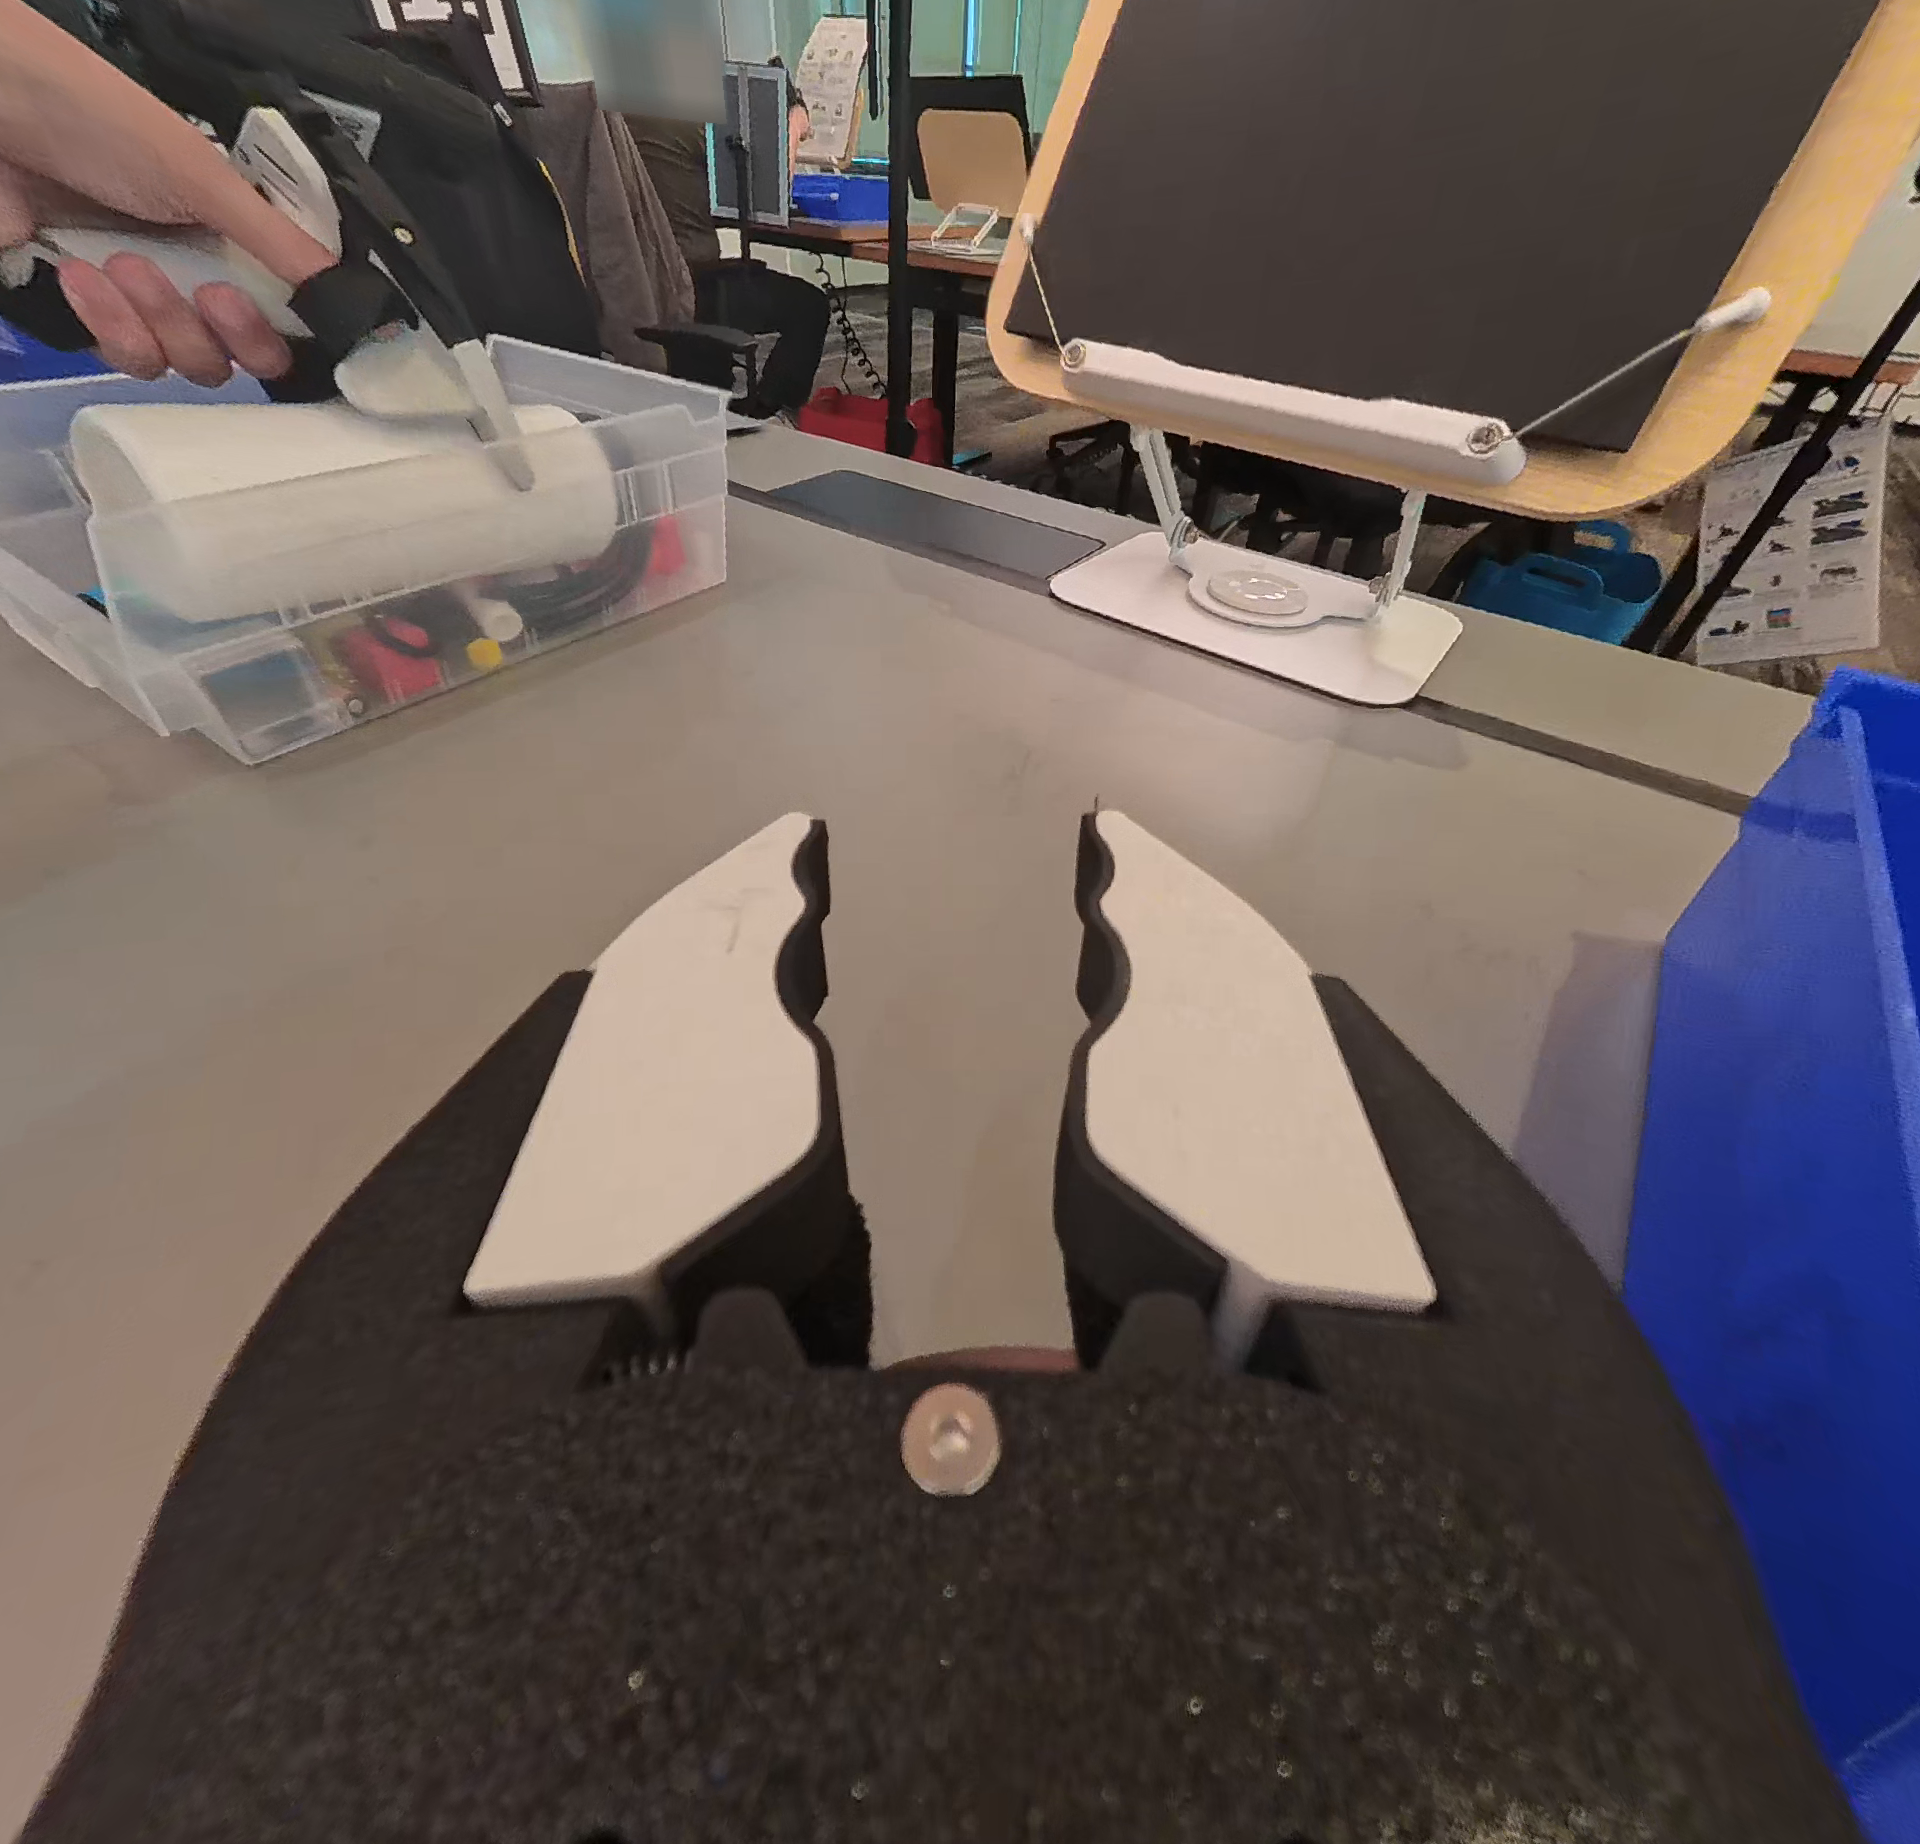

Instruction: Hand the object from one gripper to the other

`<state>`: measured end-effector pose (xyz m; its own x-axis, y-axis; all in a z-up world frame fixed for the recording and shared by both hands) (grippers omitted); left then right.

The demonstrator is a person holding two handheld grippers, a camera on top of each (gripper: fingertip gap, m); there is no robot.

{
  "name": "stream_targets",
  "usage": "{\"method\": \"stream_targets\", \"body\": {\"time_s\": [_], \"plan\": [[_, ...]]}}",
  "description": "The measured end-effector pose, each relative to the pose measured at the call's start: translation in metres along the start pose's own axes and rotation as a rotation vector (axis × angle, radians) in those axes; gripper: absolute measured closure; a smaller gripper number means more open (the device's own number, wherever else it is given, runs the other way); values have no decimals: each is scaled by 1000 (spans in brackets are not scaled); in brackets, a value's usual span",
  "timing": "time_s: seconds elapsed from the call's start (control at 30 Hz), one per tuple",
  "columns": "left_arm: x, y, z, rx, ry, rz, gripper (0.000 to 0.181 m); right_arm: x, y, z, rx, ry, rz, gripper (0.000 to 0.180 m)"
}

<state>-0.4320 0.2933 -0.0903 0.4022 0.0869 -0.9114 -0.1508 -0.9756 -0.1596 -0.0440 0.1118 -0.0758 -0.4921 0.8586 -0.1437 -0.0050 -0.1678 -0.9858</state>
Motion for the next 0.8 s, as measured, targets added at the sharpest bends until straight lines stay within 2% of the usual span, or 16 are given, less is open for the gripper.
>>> {"method": "stream_targets", "body": {"time_s": [0.2, 0.33, 0.43, 0.57, 0.73, 0.8], "plan": [[0, -1, 3, 37, 83, 29, 98, -3, 5, -5, 20, 6, 22, 135], [-11, 0, 8, 78, 108, -39, 98, -10, 6, -8, 5, 29, 24, 136], [-38, -3, 15, 88, 141, -176, 99, -14, 5, -8, -2, 36, 18, 136], [-90, -7, 3, 138, 267, -444, 98, -15, 3, -2, -18, 18, 8, 135], [-132, 2, -60, 307, 427, -733, 98, -9, 0, 7, 40, -74, 13, 134], [-135, 13, -96, 390, 513, -859, 98, -4, 5, 8, 74, -105, 66, 122]]}}
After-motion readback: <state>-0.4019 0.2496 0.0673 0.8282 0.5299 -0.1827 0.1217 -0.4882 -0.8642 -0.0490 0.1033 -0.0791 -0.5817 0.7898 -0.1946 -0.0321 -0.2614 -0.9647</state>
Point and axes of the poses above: each gripper's, where its closed fingertips meet, x out along the fingers, y out of its underside, z = x × y across the jaws, the point moved 5 cm from there along -x, back along the fingers, and after that the axes turned 8 degrees about x, right-handed, at the moved point
